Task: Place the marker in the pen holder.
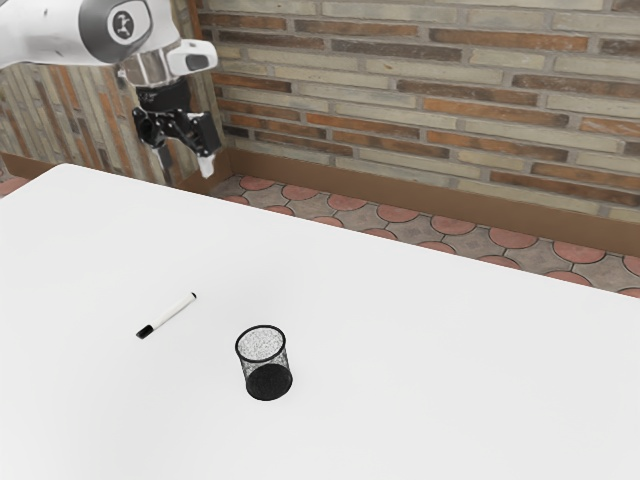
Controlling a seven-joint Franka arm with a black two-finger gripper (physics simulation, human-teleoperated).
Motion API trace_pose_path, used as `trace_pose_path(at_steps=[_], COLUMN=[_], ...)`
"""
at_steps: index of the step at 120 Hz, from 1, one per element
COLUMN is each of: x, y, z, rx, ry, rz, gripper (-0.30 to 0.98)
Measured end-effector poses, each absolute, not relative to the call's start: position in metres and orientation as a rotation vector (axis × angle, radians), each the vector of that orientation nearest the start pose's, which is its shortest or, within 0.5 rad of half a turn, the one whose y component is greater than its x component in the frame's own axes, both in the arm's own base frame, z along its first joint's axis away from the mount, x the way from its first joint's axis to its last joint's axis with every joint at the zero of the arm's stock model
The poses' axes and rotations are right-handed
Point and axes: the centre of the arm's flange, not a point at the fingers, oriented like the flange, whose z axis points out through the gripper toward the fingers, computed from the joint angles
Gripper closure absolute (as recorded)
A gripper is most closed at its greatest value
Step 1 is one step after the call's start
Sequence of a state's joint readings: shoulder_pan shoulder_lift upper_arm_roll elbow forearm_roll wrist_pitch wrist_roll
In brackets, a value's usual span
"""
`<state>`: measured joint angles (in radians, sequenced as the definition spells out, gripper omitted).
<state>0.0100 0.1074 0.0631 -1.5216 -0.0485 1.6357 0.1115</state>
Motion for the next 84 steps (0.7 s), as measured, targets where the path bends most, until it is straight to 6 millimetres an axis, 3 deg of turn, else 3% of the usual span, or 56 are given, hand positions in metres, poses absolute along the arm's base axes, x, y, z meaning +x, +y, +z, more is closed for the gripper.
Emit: trace_pose_path(at_steps=[12, 20, 29, 37, 43, 49, 58, 84], x=[0.59, 0.565, 0.515, 0.477, 0.463, 0.46, 0.466, 0.503], y=[0.037, 0.043, 0.06, 0.099, 0.12, 0.132, 0.141, 0.149], z=[0.592, 0.579, 0.532, 0.478, 0.443, 0.405, 0.366, 0.327], rx=[-3.174, -3.179, -3.187, -3.184, -3.173, -3.155, -3.132, -3.099], ry=[0.068, 0.056, 0.019, -0.096, -0.154, -0.172, -0.163, -0.019], rz=[-0.007, 0.067, 0.205, 0.305, 0.339, 0.366, 0.353, 0.138], gripper=[0.02, 0.02, 0.02, 0.02, 0.03, 0.03, 0.03, 0.06])
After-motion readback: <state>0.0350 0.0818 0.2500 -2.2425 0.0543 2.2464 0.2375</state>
